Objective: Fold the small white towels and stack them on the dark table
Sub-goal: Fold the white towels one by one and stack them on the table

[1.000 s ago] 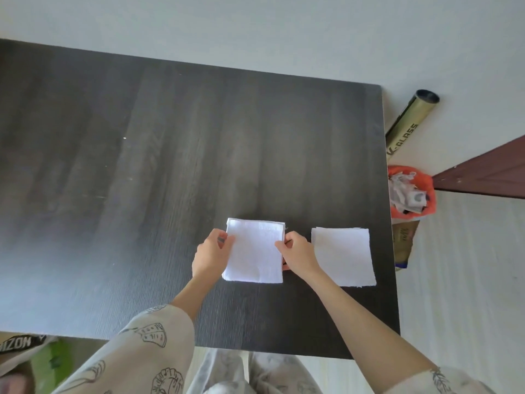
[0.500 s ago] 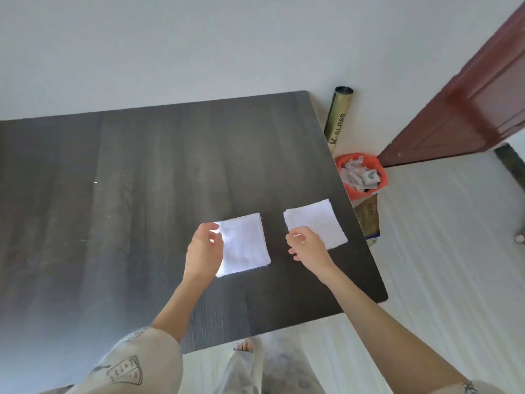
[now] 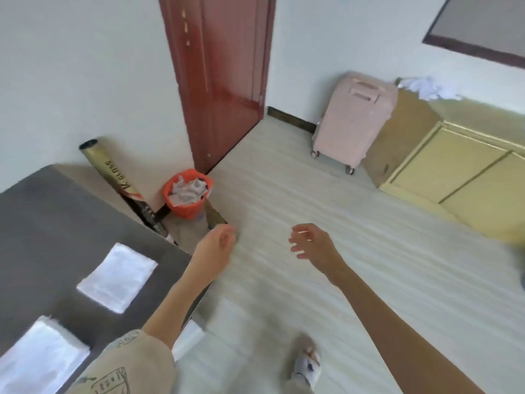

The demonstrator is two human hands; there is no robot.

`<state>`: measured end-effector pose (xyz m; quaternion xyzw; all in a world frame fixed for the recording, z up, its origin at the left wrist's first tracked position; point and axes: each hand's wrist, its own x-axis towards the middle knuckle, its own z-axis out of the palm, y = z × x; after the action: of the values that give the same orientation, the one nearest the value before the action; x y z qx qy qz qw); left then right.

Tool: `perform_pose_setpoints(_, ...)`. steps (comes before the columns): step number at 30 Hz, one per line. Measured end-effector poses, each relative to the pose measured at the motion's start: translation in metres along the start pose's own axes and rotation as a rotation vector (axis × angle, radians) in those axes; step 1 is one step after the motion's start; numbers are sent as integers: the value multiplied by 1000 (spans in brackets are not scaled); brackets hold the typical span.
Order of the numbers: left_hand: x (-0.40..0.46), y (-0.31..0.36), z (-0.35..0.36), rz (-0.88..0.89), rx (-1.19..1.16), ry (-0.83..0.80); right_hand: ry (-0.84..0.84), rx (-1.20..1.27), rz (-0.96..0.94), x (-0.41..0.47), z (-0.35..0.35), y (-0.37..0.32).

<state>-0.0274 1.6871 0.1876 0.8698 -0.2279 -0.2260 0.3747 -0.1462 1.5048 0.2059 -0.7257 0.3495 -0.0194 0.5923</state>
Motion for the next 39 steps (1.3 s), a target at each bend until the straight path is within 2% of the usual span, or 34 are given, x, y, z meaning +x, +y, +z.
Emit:
perform_pose_setpoints(6,98,152,129,270,50,-177,218,104,35,32,-190,35)
perform_pose_setpoints(14,193,314,271,380,37,-391,446,123,77,83,-407,68)
perform_pose_setpoints(21,313,404,361,354,26,-448,489,163,59,190,-532,77)
perform_pose_setpoints(29,504,531,452,343,-22,-449,507,161,29,362,-688,43)
perform_pose_setpoints(34,594,610,507,371,16,-514,527,164,67,440,-775,36)
perform_pose_setpoints(39,679,659,569,339,62,-526,502,160,114,532,-860,49)
